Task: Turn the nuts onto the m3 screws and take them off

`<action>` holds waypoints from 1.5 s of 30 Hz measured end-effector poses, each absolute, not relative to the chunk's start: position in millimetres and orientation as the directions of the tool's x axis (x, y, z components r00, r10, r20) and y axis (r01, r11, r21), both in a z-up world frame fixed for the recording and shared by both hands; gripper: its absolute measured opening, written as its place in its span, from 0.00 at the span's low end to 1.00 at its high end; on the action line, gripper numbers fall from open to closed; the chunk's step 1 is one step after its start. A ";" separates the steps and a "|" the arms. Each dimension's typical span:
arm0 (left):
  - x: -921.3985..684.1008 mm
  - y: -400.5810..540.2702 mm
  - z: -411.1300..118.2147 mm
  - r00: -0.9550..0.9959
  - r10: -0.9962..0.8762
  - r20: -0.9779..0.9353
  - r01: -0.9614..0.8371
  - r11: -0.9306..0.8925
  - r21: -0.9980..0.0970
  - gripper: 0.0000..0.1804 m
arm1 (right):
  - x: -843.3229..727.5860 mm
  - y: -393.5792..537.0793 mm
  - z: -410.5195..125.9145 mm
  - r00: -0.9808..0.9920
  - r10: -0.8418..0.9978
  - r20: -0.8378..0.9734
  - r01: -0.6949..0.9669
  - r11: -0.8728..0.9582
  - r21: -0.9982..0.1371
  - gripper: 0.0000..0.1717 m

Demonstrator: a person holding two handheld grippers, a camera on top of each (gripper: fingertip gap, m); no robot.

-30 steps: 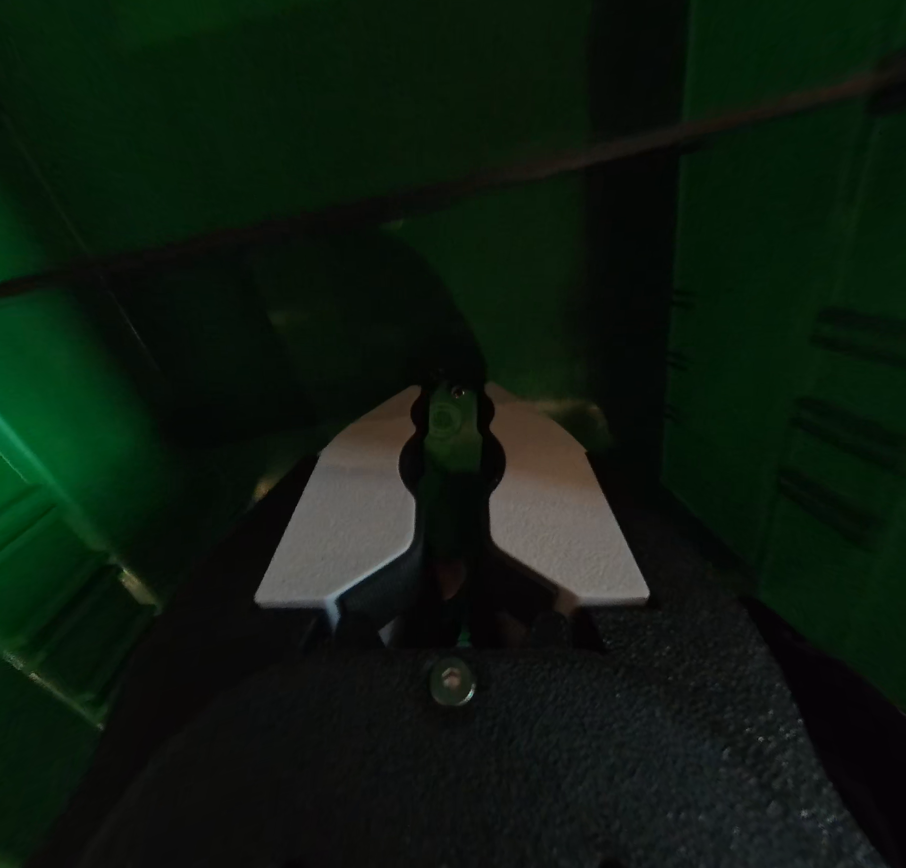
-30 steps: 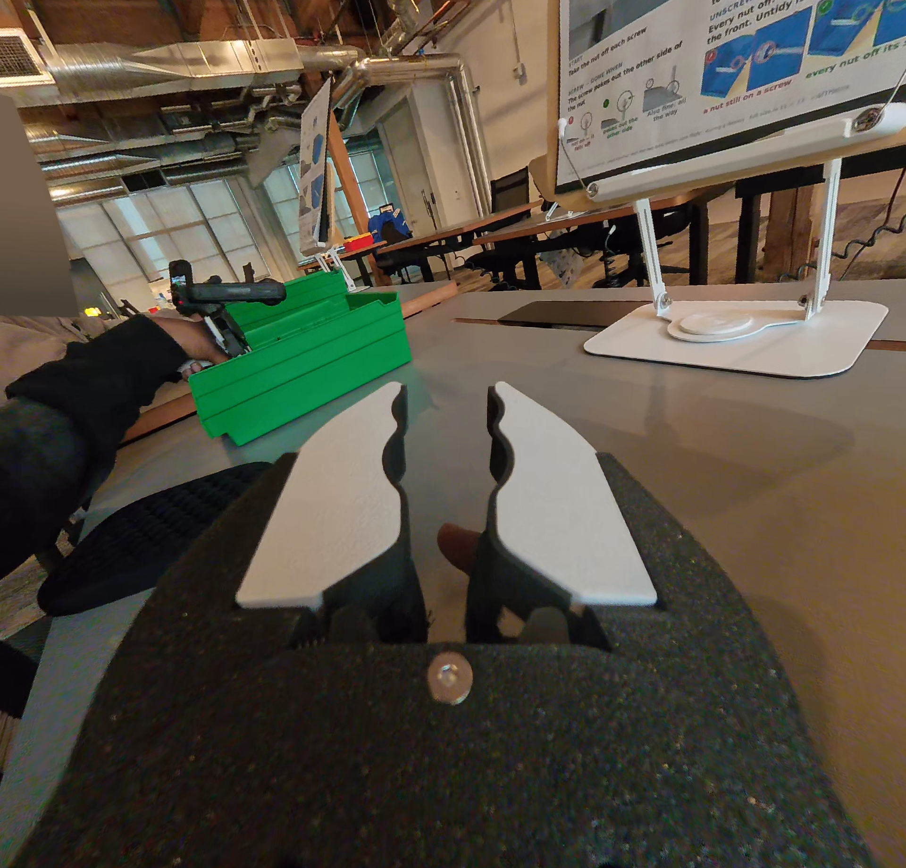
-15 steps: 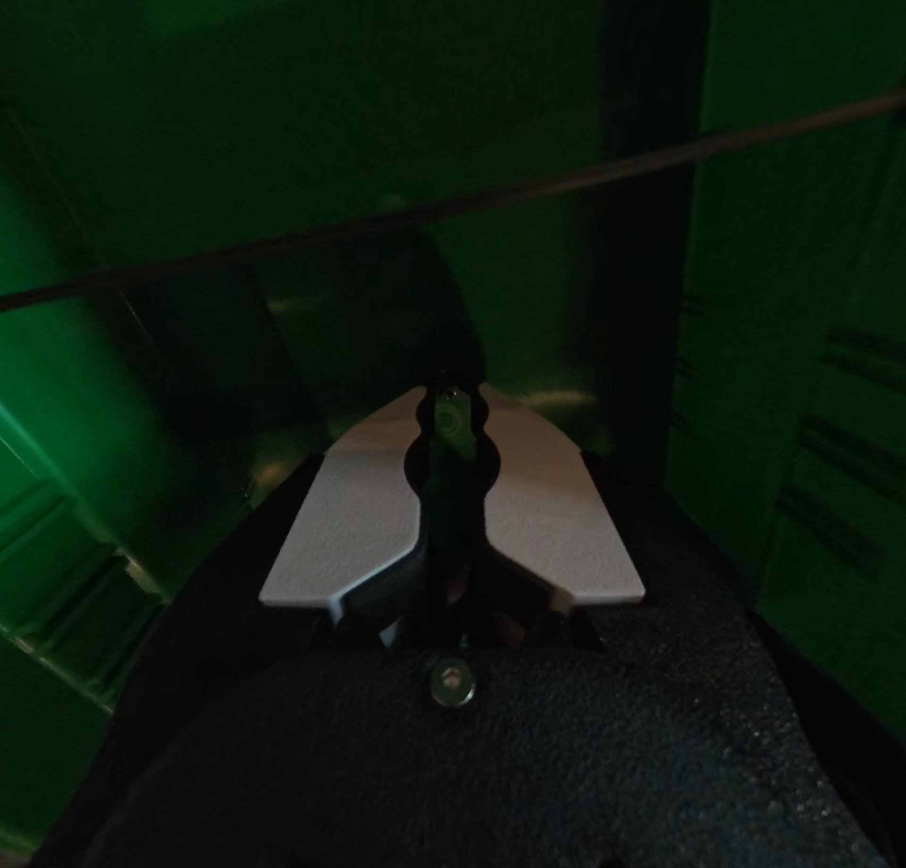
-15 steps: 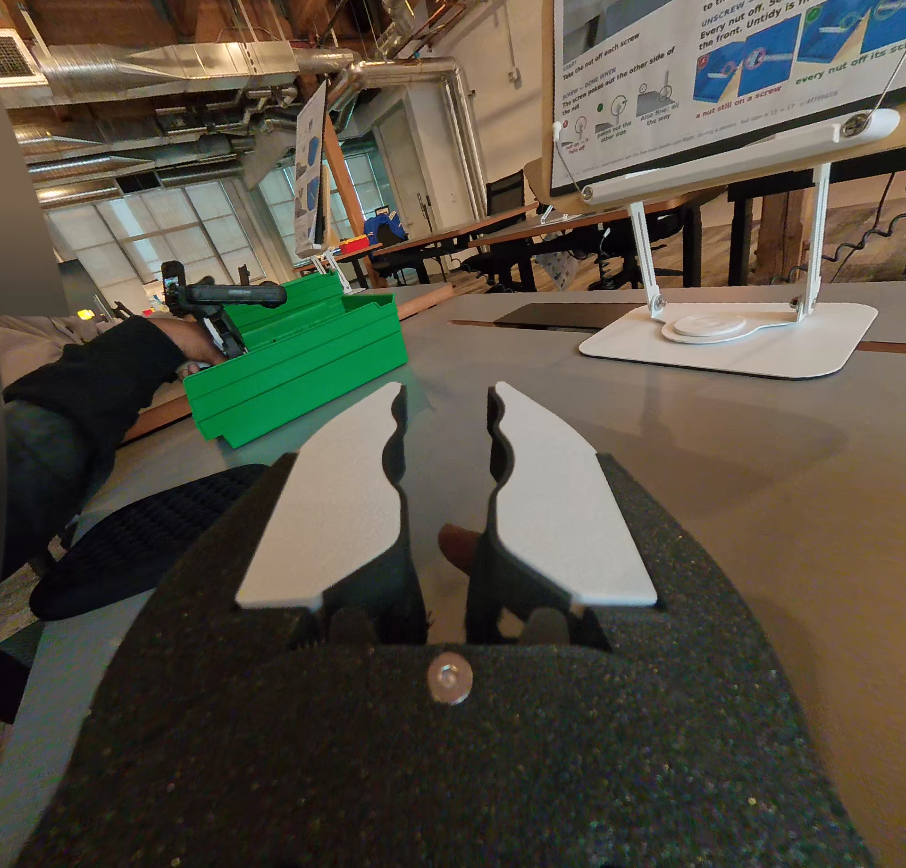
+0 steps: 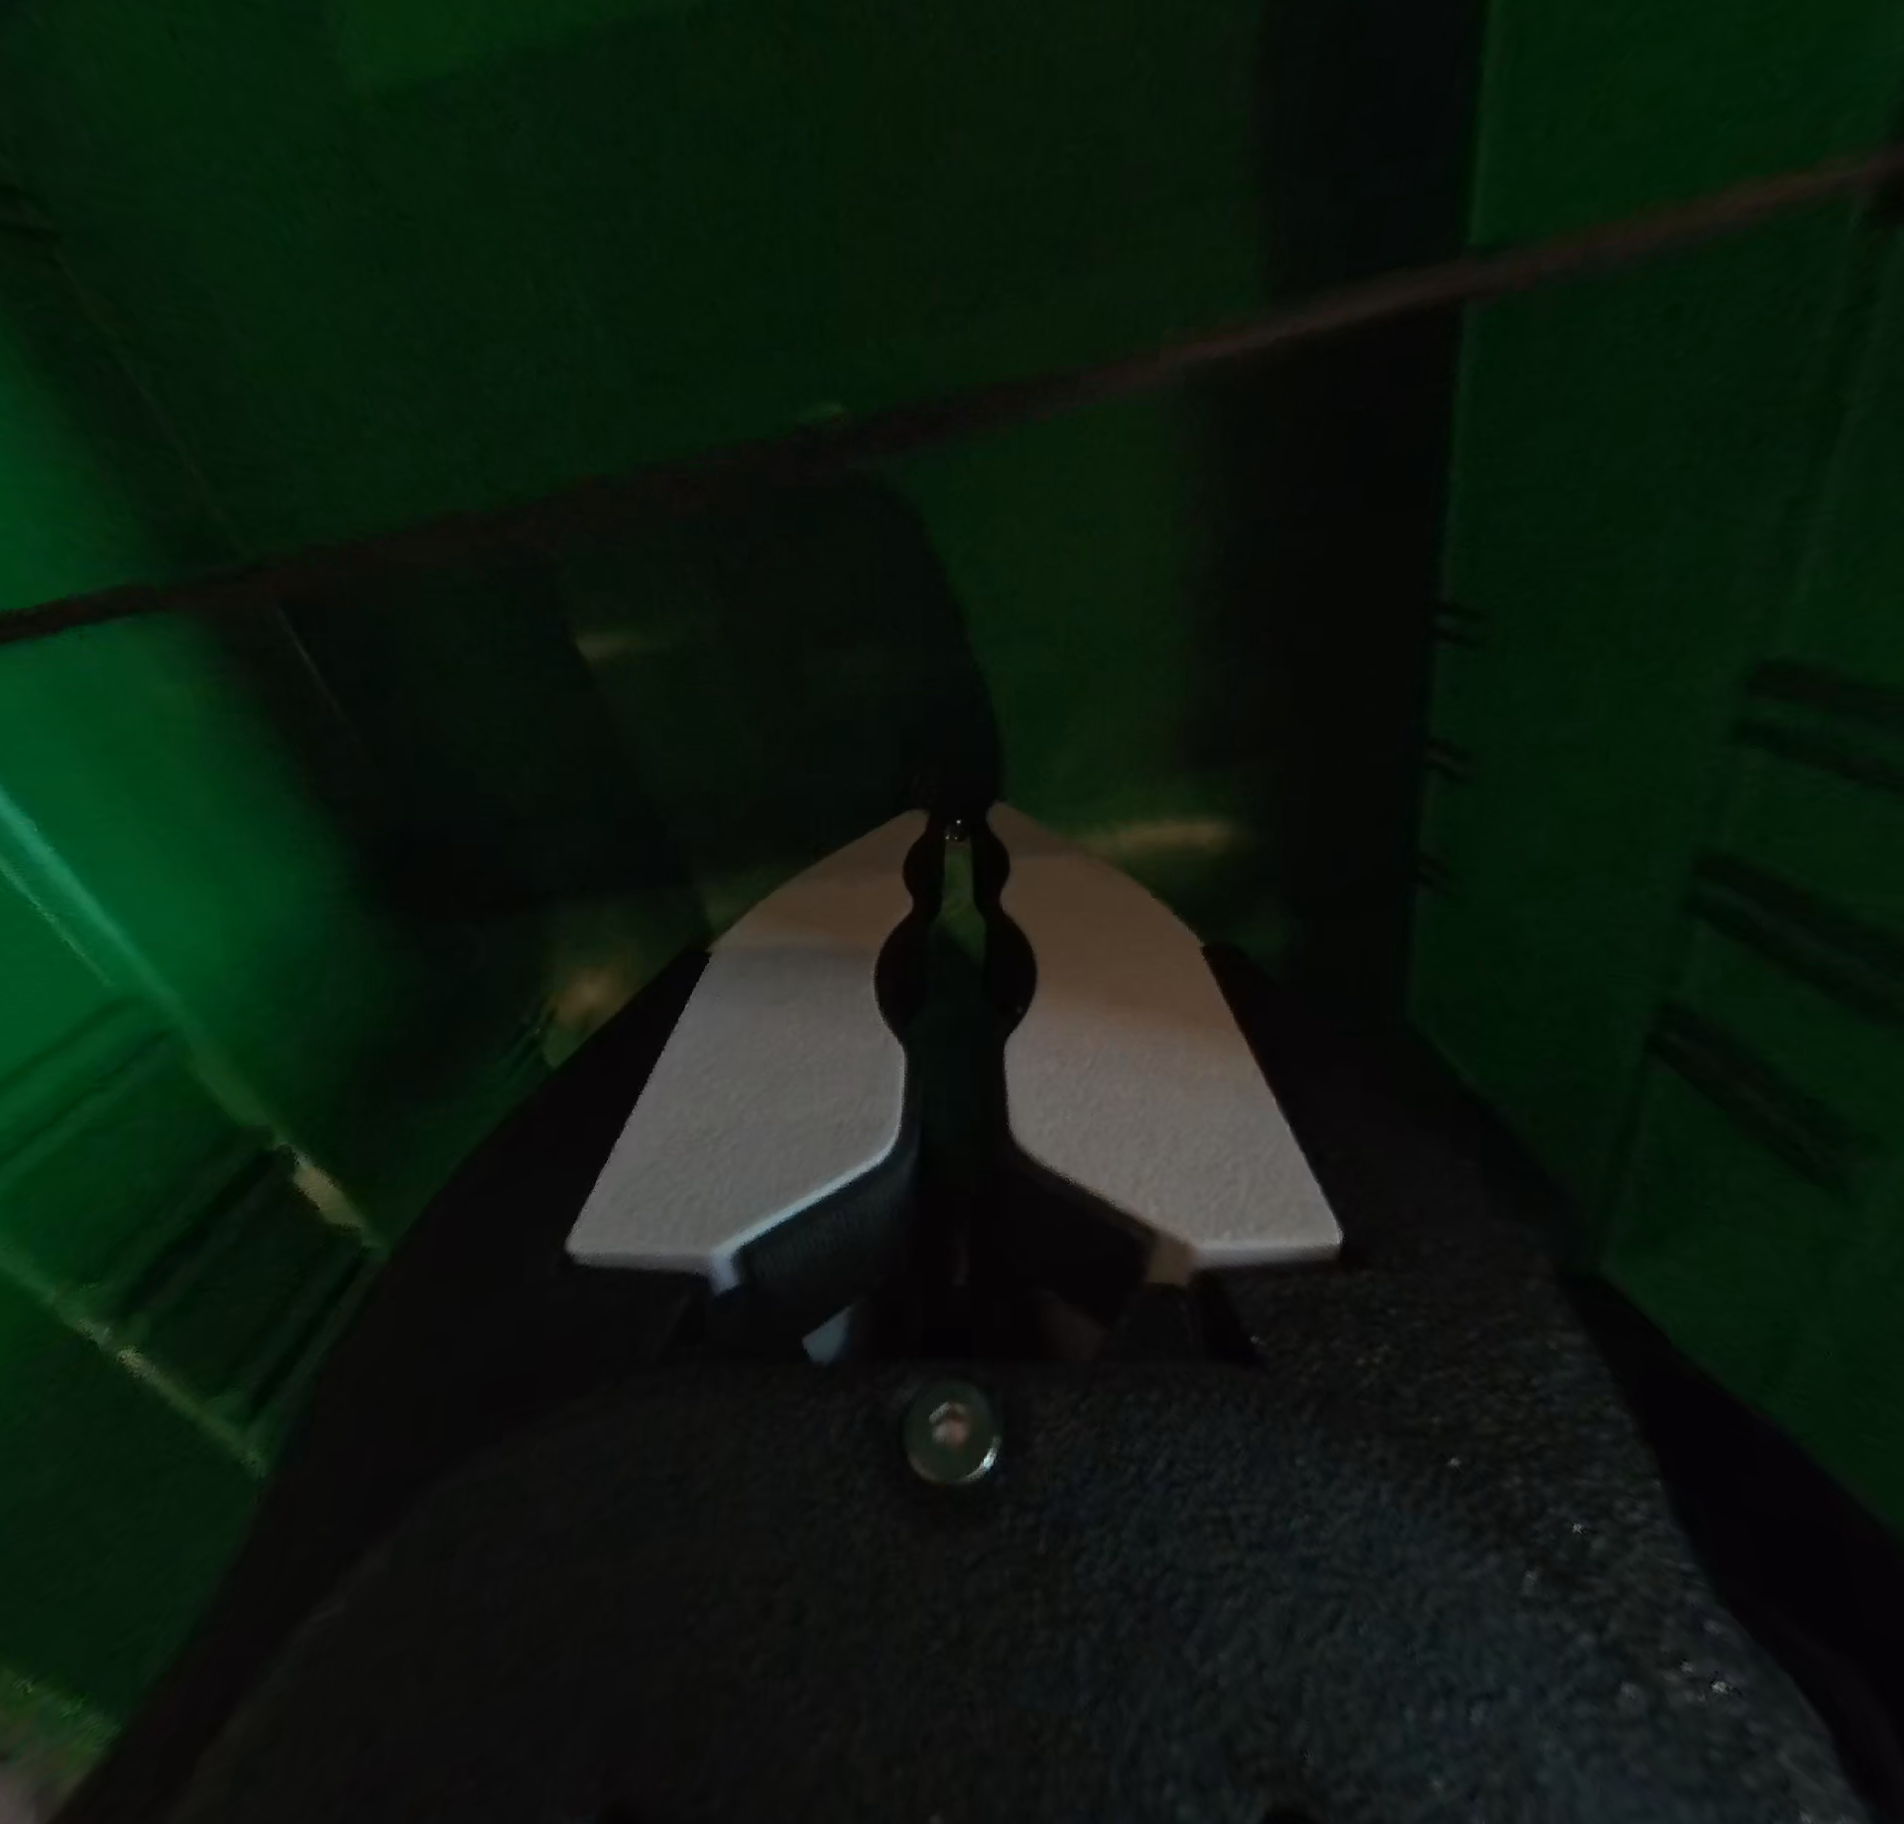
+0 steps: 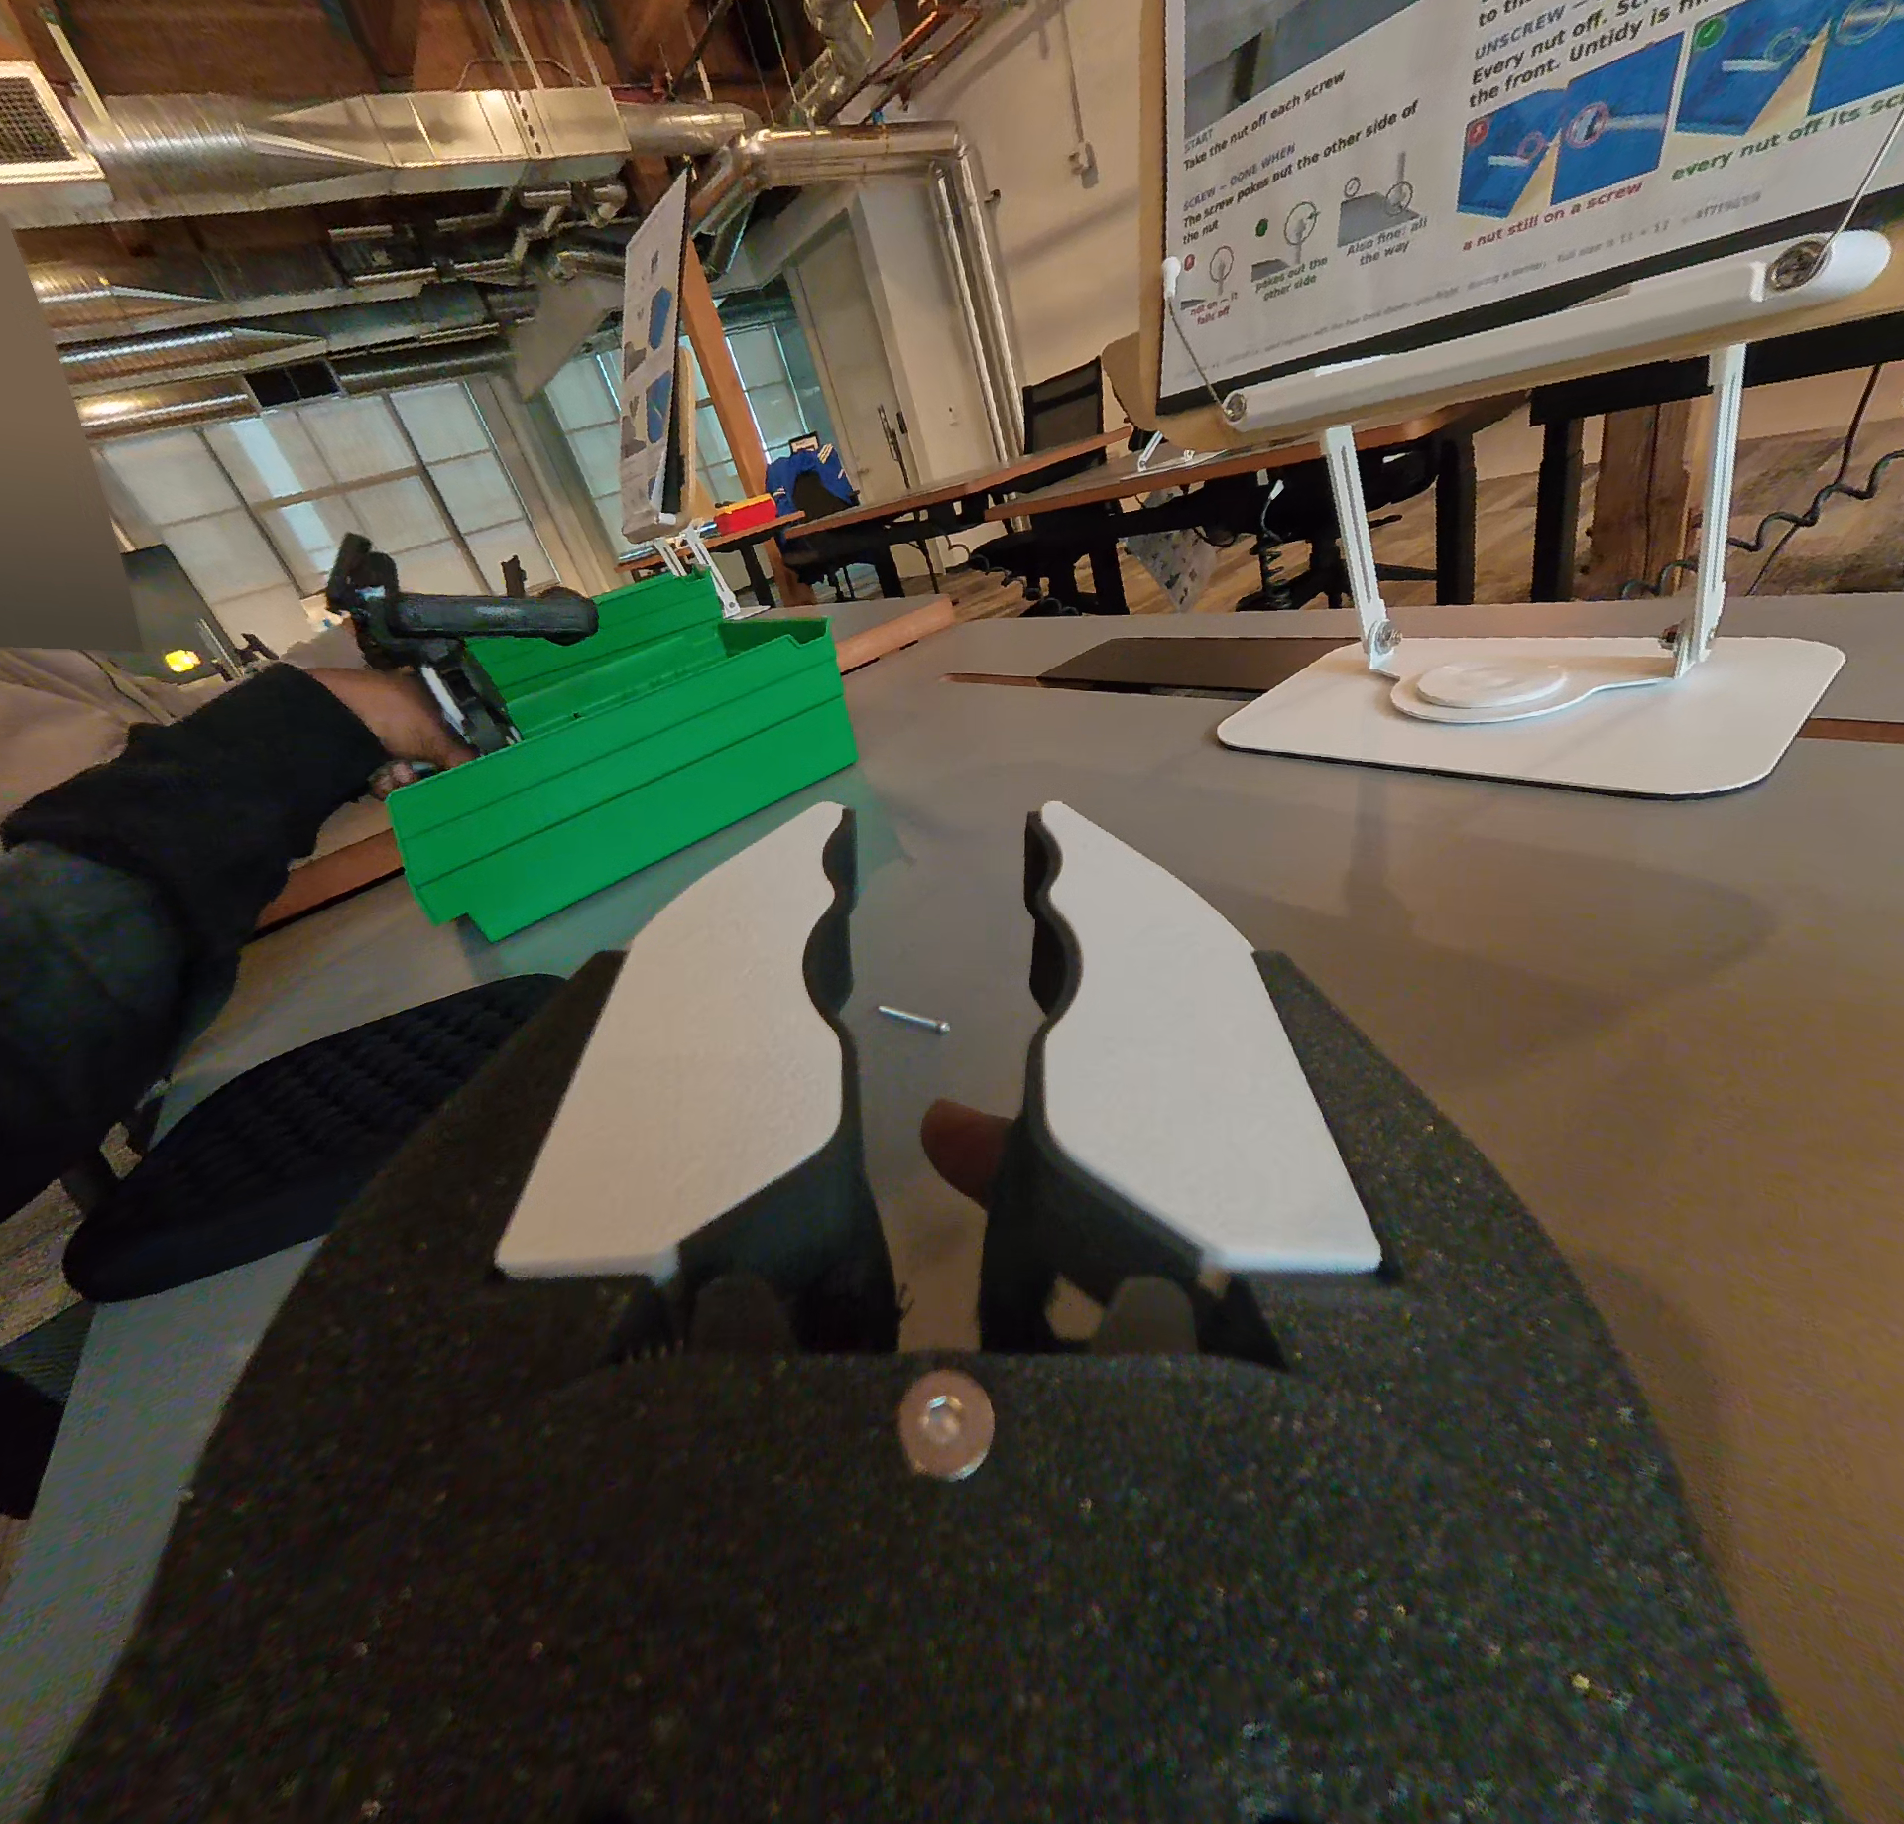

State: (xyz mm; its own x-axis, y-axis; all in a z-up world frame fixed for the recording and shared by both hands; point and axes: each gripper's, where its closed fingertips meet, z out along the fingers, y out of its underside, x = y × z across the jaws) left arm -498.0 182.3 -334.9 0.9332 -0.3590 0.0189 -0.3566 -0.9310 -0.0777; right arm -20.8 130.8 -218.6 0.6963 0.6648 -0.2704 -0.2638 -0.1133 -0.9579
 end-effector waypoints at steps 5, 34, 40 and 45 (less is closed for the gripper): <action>-504.8 180.8 -300.5 0.927 -0.370 -0.062 -0.375 -0.918 -0.125 0.03 | -22.0 130.3 -218.9 0.694 0.668 -0.267 -0.258 -0.115 -0.959 0.18; -128.0 110.5 -341.8 0.160 -0.987 0.003 -0.980 -0.159 -0.118 0.02 | -15.9 131.8 -215.5 0.681 0.660 -0.316 -0.315 -0.125 -0.941 0.18; -128.0 112.8 -346.3 0.167 -0.986 0.000 -0.981 -0.166 -0.102 0.02 | -16.7 131.4 -215.2 0.678 0.663 -0.316 -0.314 -0.128 -0.941 0.18; -128.0 112.6 -346.1 0.157 -0.987 -0.017 -0.983 -0.154 -0.100 0.03 | -15.1 131.8 -214.9 0.681 0.659 -0.320 -0.318 -0.127 -0.939 0.18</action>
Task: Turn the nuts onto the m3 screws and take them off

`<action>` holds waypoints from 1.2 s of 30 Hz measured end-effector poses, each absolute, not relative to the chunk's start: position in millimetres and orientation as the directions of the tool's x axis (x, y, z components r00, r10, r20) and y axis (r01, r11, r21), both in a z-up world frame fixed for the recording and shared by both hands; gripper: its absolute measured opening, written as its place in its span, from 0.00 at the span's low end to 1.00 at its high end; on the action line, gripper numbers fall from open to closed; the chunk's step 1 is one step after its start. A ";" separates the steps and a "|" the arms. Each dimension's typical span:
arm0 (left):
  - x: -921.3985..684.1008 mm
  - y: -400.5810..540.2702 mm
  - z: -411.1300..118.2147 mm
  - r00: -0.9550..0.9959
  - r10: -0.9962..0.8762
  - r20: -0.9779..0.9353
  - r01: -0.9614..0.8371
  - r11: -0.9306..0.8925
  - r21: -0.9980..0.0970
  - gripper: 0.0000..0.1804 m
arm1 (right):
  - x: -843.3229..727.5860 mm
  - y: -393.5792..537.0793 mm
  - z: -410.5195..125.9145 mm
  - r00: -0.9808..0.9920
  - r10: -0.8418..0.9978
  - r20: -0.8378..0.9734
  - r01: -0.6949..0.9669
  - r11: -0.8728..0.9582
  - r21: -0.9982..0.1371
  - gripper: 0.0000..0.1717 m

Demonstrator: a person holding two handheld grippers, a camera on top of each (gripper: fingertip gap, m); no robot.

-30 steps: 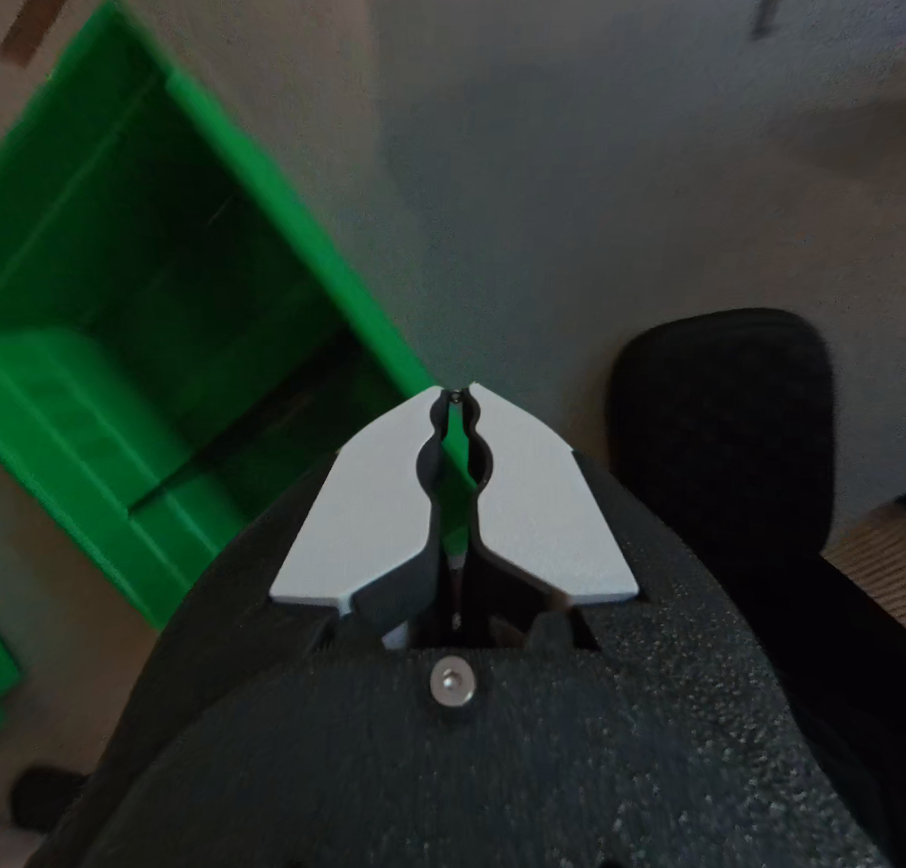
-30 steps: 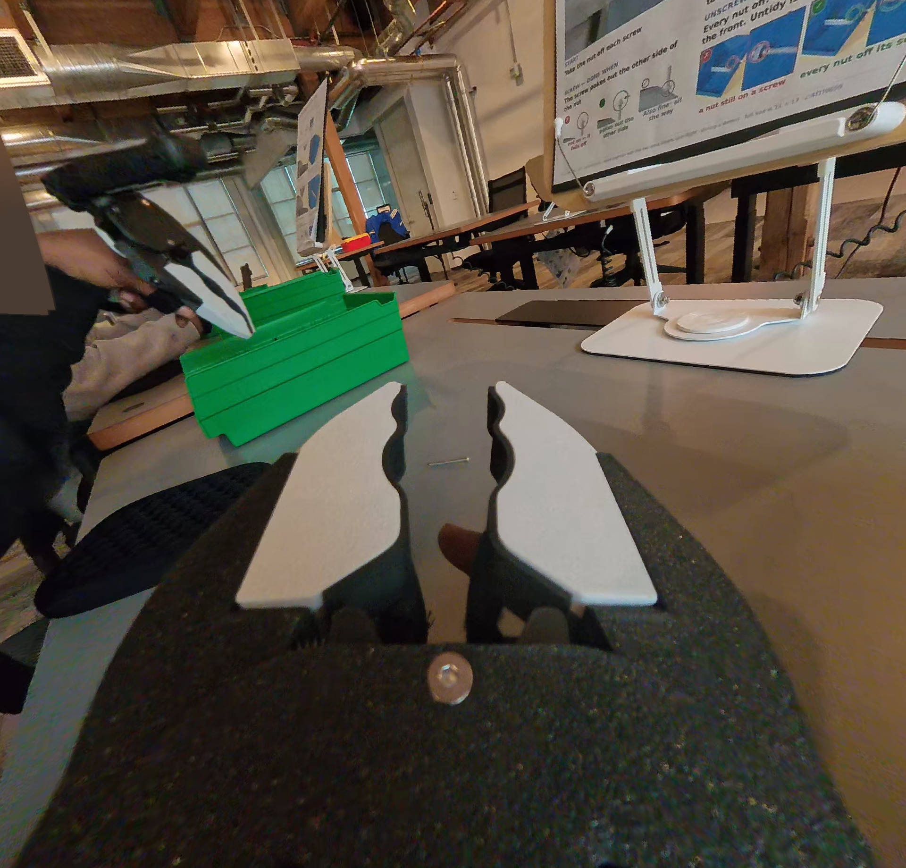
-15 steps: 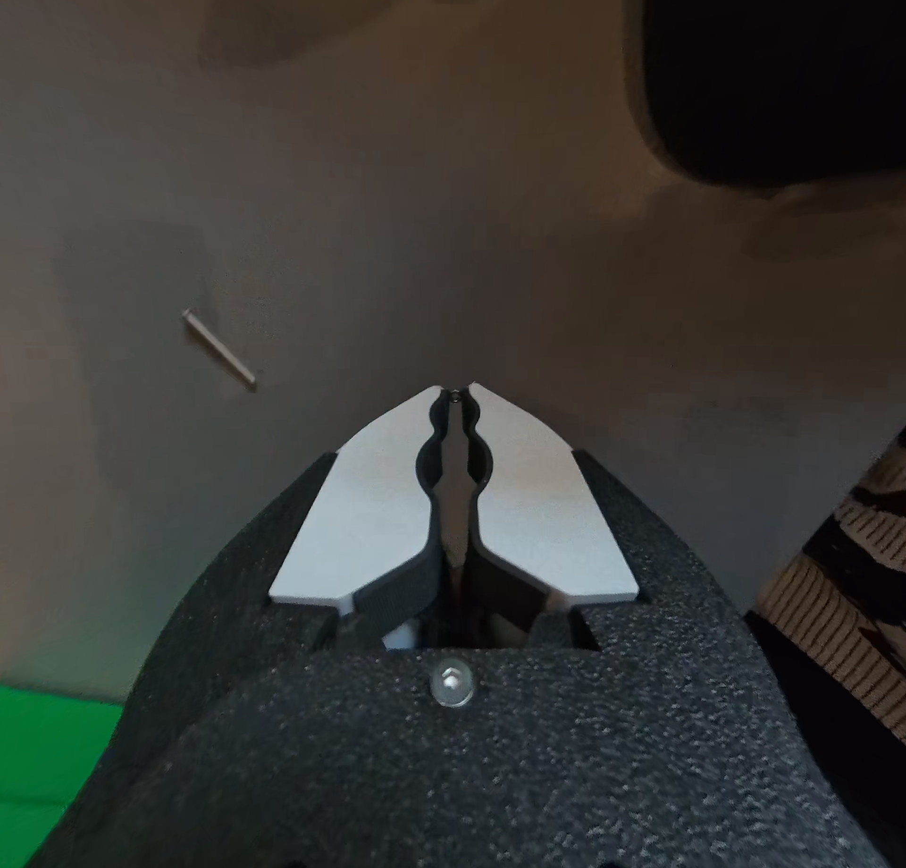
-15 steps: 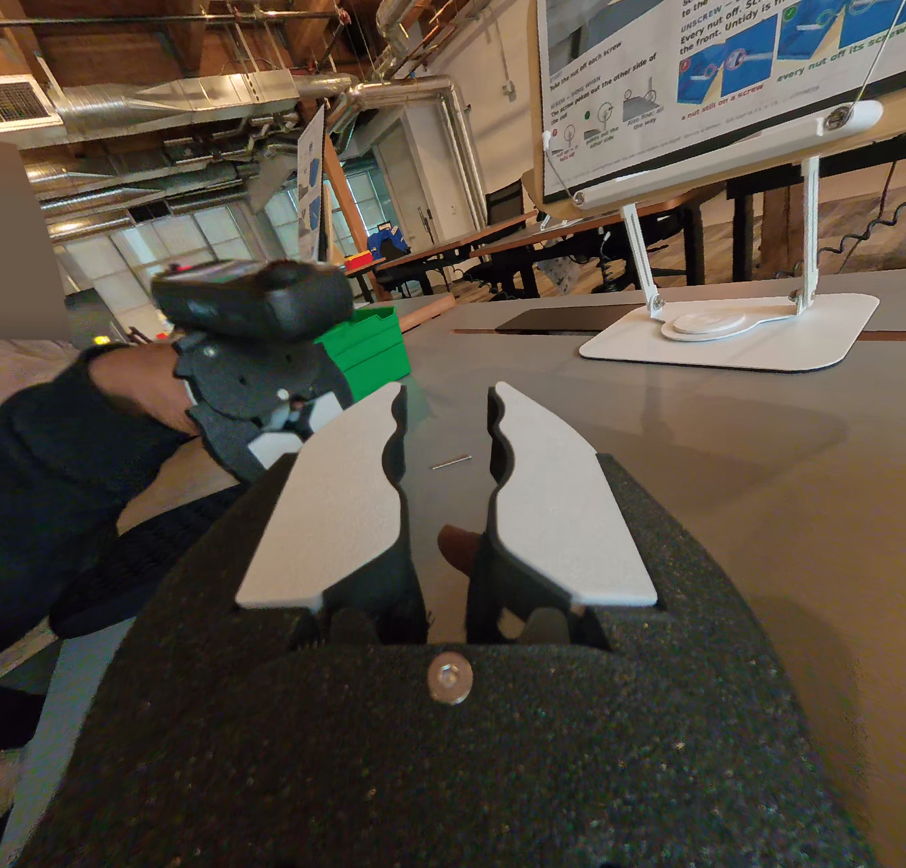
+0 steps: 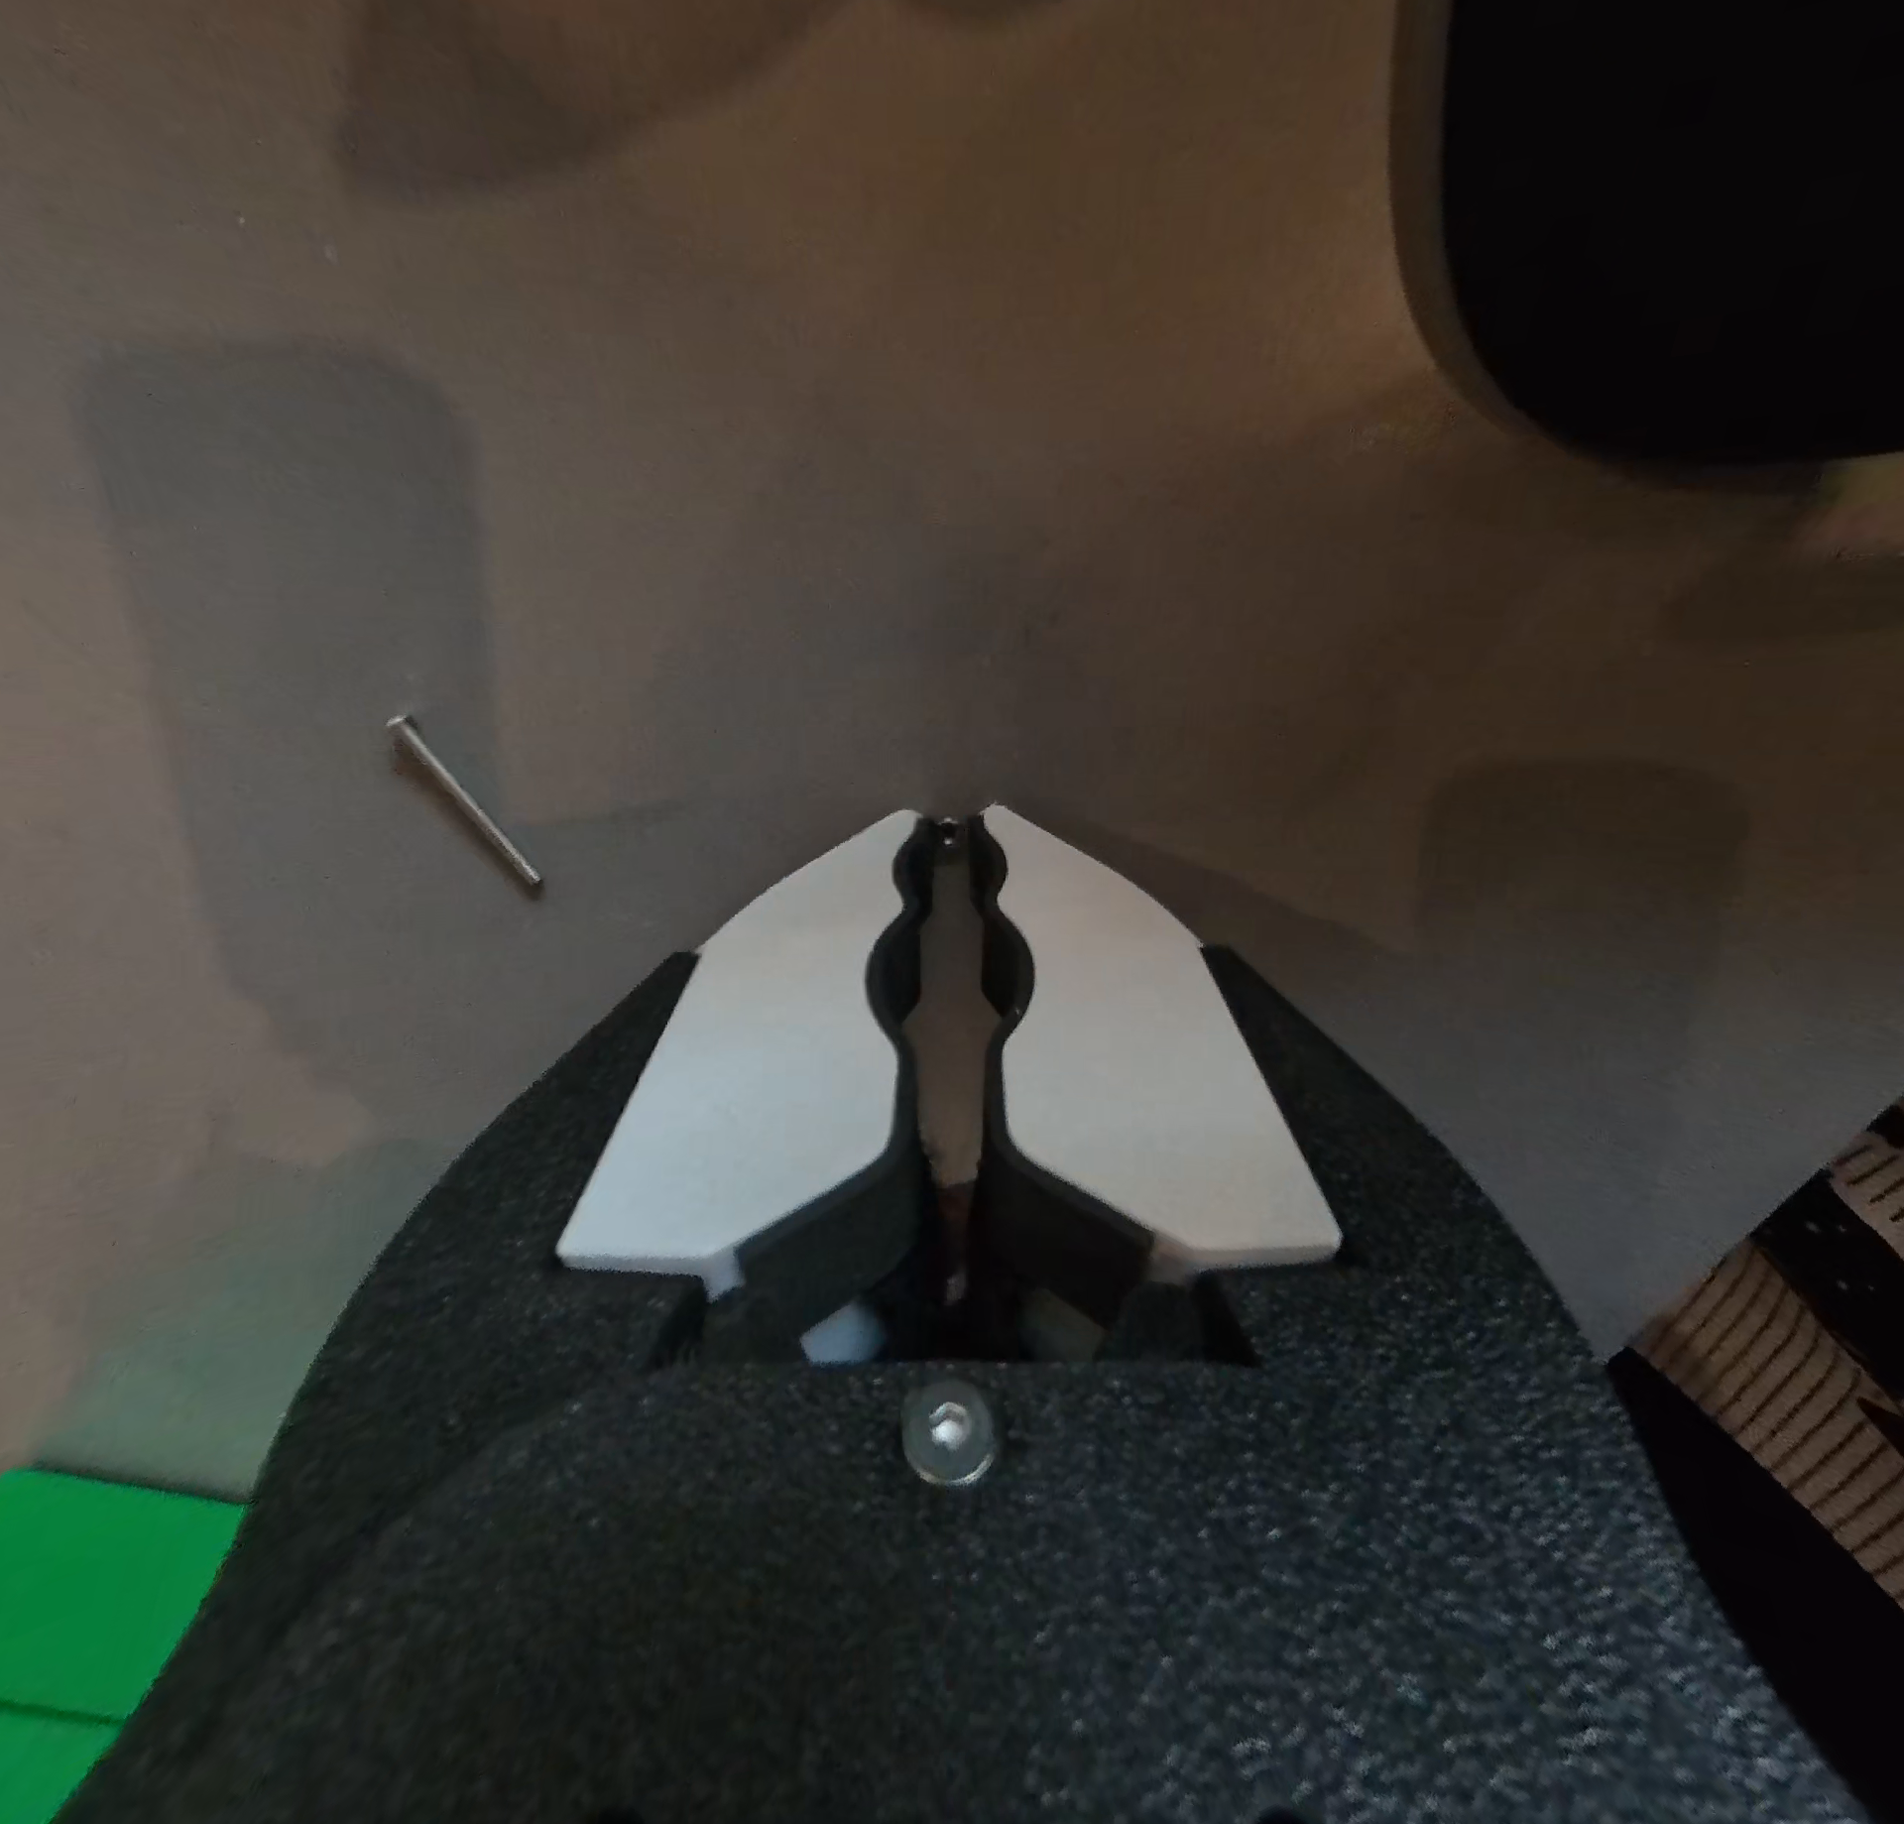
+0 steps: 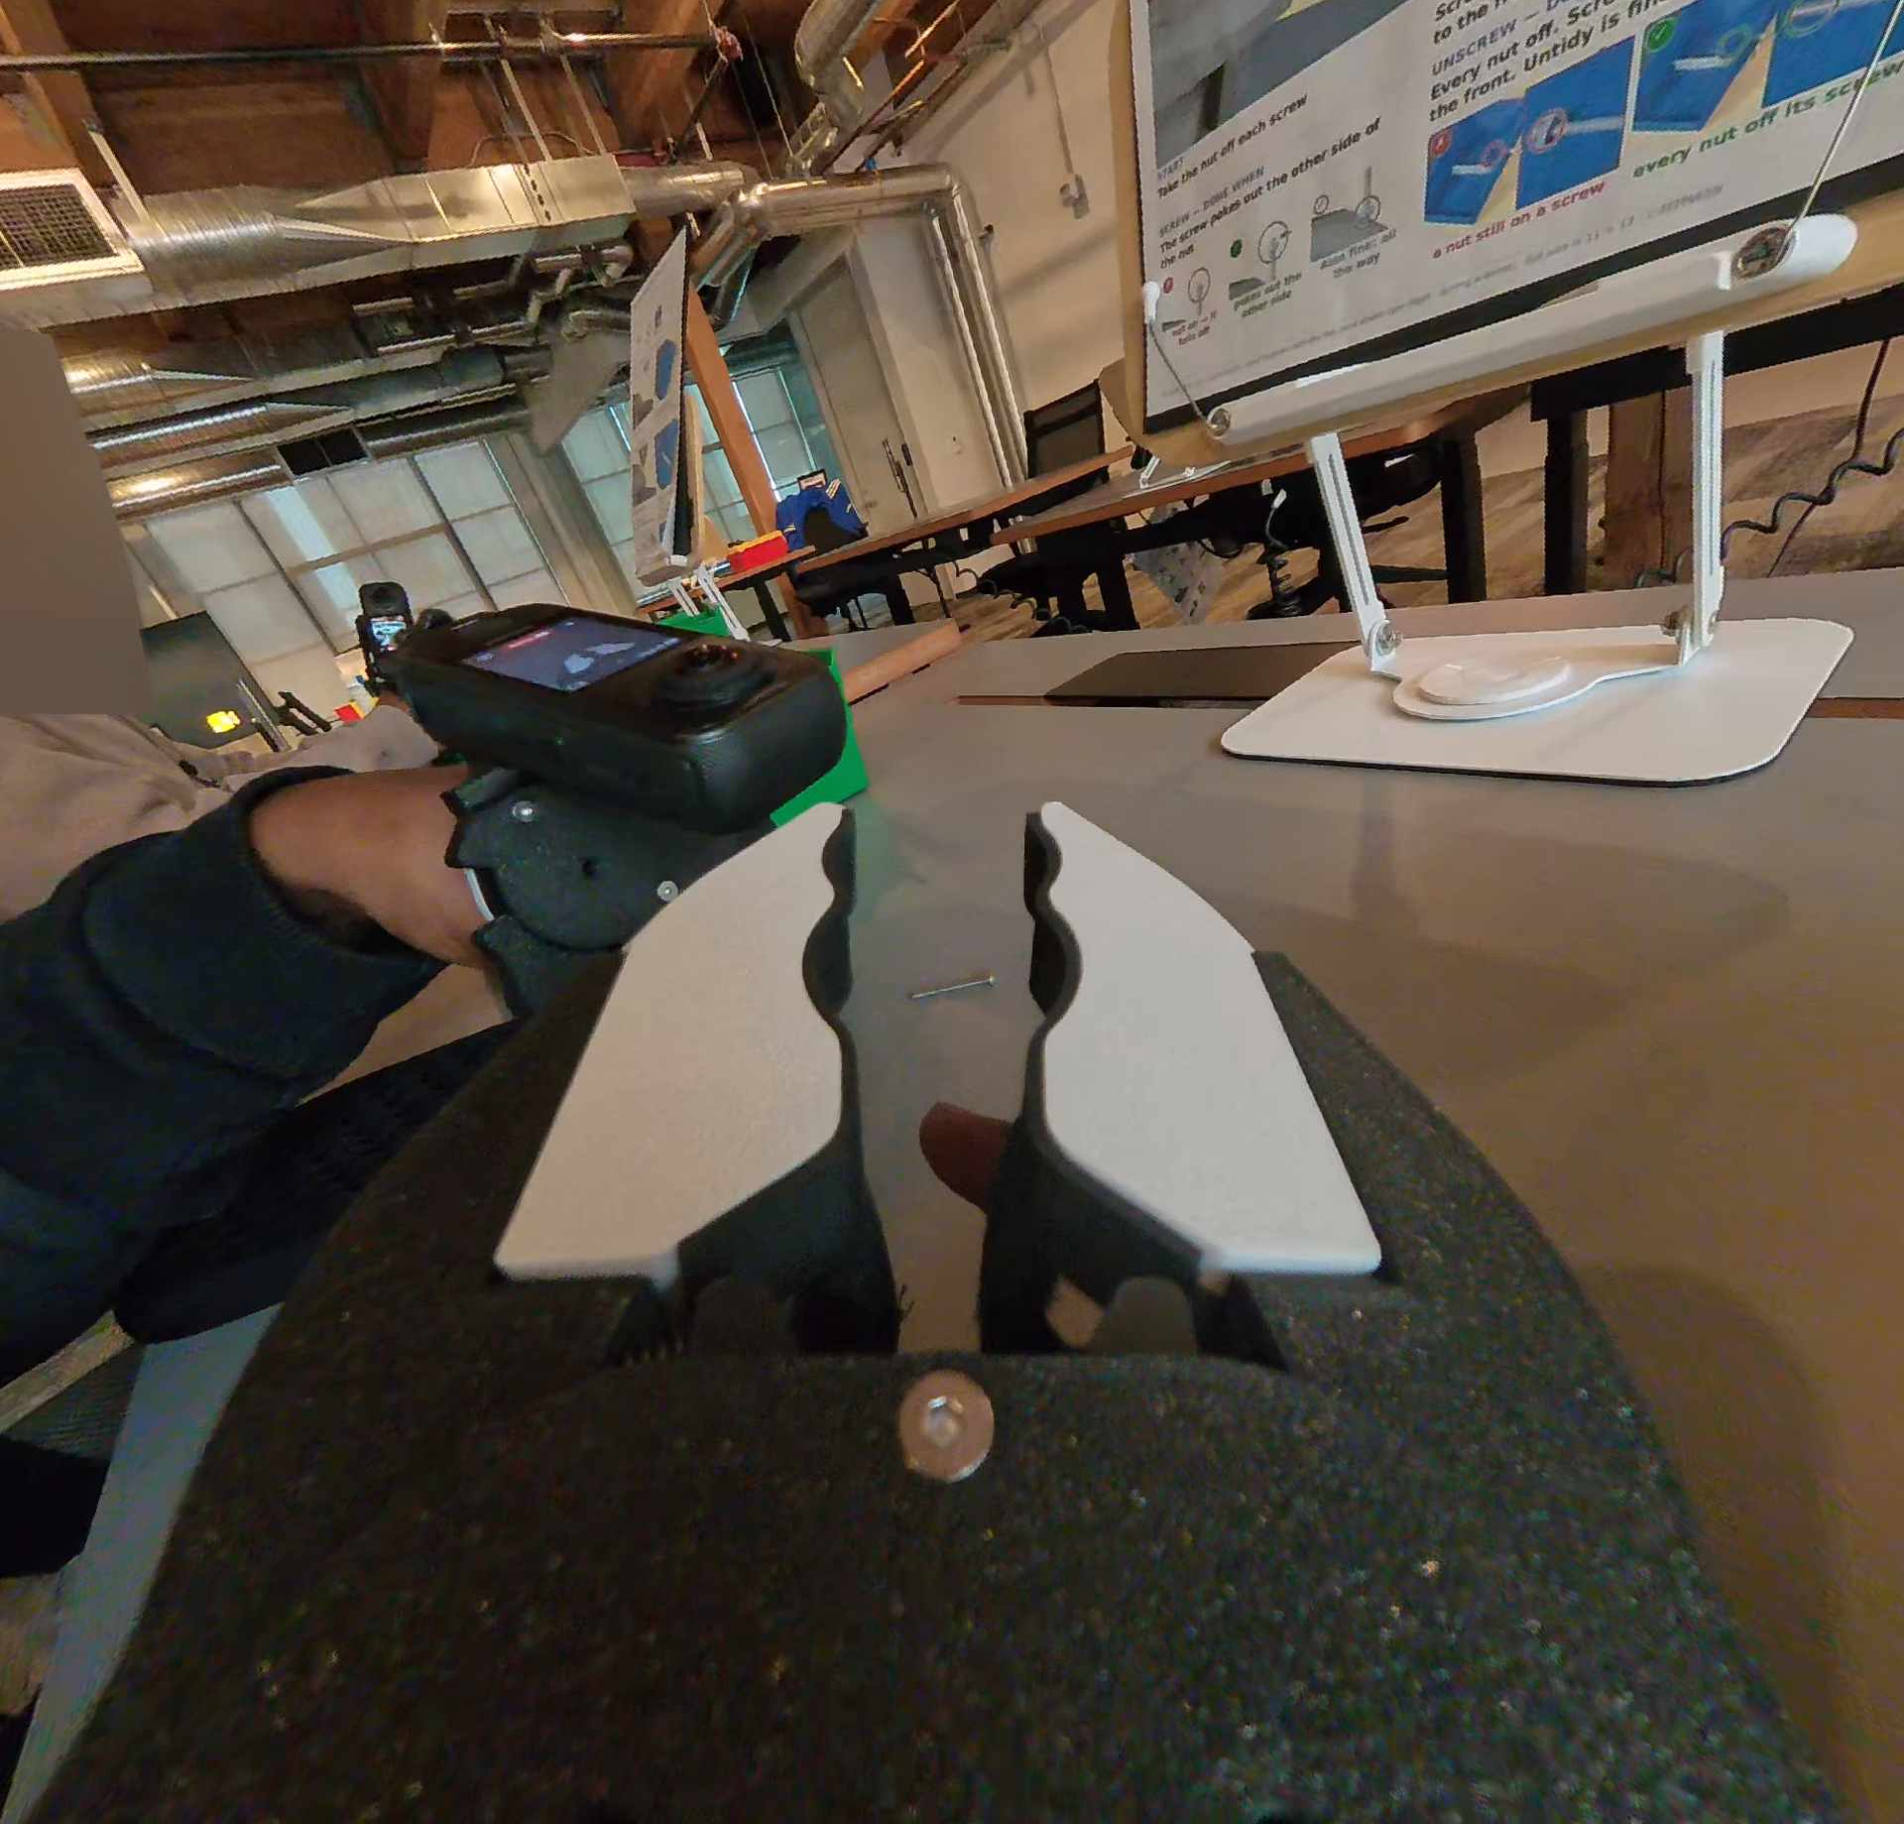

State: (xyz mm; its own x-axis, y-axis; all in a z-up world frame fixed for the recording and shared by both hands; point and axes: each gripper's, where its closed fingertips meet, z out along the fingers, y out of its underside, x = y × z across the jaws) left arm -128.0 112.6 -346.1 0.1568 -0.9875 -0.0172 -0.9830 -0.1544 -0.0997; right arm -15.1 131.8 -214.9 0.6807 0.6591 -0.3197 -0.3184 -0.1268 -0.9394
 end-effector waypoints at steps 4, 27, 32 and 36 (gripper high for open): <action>-128.3 110.7 -345.0 0.160 -0.987 -0.004 -0.980 -0.158 -0.124 0.10 | -14.6 131.8 -216.4 0.685 0.655 -0.319 -0.315 -0.129 -0.940 0.18; -167.1 107.9 -246.9 0.081 -0.996 -0.038 -0.272 0.015 -0.962 0.25 | -58.3 132.3 -205.8 0.654 0.752 -0.089 0.019 -0.133 -0.991 0.17; -191.8 115.9 -245.7 0.181 -0.982 -0.054 -0.191 0.019 -0.981 0.23 | -93.5 141.2 -215.0 0.387 0.901 0.196 0.522 -0.039 -0.852 0.17; -198.5 119.3 -240.5 0.208 -0.978 -0.029 -0.131 0.002 -0.991 0.22 | -124.5 153.7 -236.9 0.076 0.966 0.246 0.740 0.111 -0.664 0.12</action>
